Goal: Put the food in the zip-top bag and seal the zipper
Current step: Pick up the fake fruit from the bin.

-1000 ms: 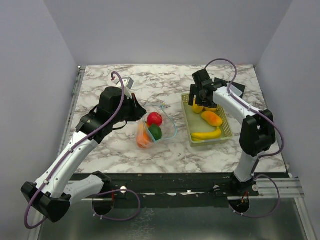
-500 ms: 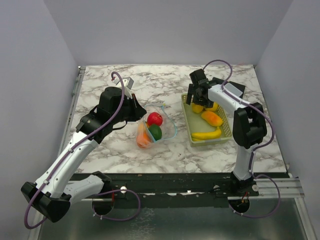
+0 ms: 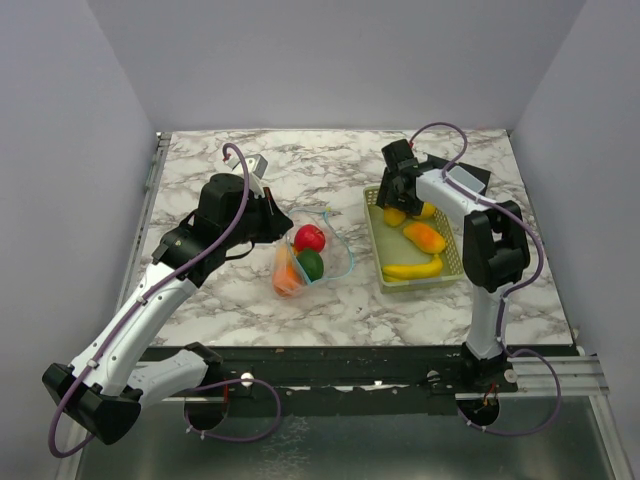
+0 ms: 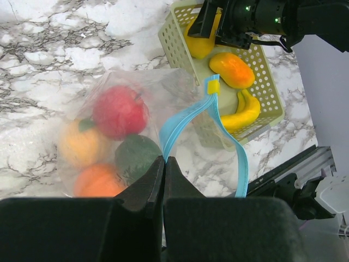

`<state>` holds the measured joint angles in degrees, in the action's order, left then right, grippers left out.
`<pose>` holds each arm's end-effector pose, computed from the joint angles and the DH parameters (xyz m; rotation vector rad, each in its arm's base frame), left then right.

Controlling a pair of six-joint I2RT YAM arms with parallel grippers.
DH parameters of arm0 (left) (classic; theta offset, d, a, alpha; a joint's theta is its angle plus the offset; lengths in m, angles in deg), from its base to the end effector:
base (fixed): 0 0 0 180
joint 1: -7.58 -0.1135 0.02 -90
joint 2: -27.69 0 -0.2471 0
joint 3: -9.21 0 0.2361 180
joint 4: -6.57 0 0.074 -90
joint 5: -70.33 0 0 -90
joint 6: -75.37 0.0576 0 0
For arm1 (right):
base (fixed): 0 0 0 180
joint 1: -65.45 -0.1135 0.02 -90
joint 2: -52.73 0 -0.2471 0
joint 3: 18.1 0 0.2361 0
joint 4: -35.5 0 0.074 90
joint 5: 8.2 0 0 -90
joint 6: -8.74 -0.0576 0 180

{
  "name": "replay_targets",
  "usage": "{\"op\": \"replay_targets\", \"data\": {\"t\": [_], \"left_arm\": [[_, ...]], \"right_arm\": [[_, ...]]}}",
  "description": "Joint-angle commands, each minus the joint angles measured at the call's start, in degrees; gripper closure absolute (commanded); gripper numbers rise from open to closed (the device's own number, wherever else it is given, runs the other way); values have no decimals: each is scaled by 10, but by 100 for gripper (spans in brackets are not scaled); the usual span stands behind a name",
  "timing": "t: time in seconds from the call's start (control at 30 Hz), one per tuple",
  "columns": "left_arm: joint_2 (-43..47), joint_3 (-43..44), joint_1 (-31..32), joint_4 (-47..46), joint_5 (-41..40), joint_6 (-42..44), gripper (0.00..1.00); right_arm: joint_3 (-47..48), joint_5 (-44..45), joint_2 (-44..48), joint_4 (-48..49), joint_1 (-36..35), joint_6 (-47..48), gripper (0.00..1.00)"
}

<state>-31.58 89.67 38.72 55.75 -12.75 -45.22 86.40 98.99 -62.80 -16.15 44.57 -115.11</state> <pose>0.1930 -0.1247 0.3497 0.0884 2.1492 -0.7743 0.3961 0.1329 0.1767 0.3861 2.5566 -0.0582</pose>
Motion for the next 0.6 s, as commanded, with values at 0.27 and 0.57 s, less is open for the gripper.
{"op": "replay_targets", "data": {"t": [0.27,0.57], "left_arm": [[1,6,-1,-2,-15,3,100],[6,3,-1,-1,-19,3,100]], "right_arm": [[-46,-15,34,34,5,-1,60],[-99,-37,120,38,5,8,77]]}}
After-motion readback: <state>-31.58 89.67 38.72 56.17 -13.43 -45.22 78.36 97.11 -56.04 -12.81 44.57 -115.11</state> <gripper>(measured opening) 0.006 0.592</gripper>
